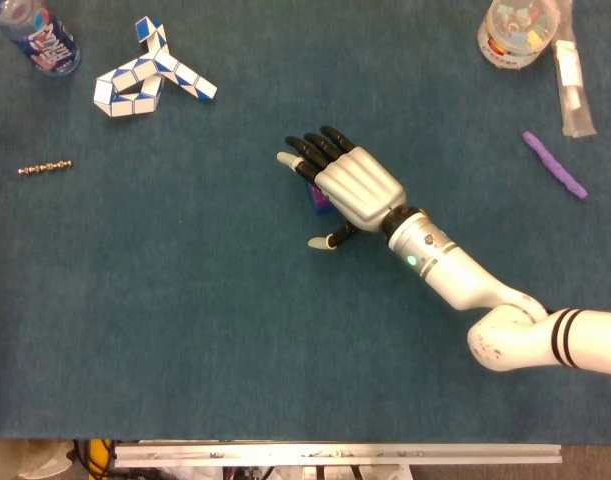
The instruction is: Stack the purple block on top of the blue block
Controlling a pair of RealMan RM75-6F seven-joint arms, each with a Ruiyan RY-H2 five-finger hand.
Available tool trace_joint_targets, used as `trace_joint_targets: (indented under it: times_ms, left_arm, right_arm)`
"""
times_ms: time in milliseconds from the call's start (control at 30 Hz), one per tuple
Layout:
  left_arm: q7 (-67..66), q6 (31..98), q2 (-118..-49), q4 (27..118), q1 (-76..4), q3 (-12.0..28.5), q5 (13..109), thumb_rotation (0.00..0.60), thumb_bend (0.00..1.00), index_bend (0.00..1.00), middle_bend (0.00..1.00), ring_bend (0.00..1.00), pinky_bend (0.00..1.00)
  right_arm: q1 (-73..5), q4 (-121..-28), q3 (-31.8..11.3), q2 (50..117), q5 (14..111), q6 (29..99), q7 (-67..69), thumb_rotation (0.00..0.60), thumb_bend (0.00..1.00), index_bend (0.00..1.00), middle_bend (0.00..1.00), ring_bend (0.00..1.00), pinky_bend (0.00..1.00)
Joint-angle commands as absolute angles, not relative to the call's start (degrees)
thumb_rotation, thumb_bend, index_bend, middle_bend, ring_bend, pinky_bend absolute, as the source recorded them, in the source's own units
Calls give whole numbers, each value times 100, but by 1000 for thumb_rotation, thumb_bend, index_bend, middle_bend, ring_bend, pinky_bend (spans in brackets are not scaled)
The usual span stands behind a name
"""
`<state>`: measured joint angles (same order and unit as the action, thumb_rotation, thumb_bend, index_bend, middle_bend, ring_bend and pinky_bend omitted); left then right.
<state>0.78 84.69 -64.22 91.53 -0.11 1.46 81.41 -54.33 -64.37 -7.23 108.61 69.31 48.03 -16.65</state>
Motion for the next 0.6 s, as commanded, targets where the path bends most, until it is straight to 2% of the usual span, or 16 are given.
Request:
trace_joint_targets:
  times_ms: [33, 600]
  left_arm:
    - [91, 8468, -6425, 9142, -8, 144, 8140, 600, 168, 205, 185, 193, 309]
    - [96, 8458, -6400, 9172, -21, 156, 8147, 600, 169, 205, 185, 193, 309]
  right_arm:
    - [-5428, -6309, -753, 10939, 6955, 4769, -1680, 368, 0, 0, 0, 0, 0]
    - [-5394, -5940, -741, 11164, 7122, 4693, -2030, 368, 0, 0, 0, 0, 0]
